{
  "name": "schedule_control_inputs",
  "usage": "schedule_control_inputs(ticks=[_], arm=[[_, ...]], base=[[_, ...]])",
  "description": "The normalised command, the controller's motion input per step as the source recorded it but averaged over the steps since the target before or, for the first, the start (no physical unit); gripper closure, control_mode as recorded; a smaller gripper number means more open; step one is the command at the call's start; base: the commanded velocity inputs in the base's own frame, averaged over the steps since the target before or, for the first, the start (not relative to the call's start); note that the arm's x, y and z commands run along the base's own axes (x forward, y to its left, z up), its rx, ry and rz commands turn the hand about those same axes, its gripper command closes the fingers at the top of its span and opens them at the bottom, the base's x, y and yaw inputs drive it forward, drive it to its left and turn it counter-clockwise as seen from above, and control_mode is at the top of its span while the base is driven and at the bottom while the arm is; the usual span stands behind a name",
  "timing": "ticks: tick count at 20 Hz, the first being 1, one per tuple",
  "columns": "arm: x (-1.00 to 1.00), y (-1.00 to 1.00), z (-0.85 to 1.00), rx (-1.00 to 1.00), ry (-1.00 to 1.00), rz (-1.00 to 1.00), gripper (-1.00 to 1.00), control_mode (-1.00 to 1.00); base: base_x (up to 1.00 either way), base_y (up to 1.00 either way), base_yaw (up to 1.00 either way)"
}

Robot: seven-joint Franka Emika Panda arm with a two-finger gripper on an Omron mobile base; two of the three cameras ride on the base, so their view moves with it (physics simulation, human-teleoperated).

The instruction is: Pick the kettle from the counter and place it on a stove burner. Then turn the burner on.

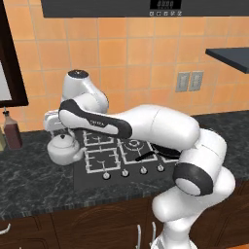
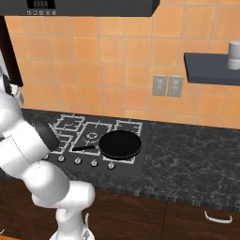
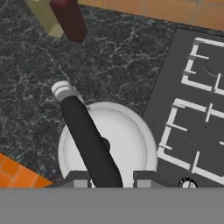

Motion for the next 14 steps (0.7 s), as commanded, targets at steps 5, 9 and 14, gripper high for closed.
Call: schedule_control_inputs(ticks=[5, 9, 14], arm=[[0.0, -0.46, 0.03, -0.01, 0.01, -0.22, 1.0, -1.0], [0.02, -0.46, 0.07, -0.03, 0.02, -0.22, 1.0, -1.0], [0.21, -0.44, 0.12, -0.04, 0.06, -0.26, 1.0, -1.0]], base=[[0.0, 0.0, 0.0], [0.0, 0.0, 0.0], [0.0, 0.0, 0.0]])
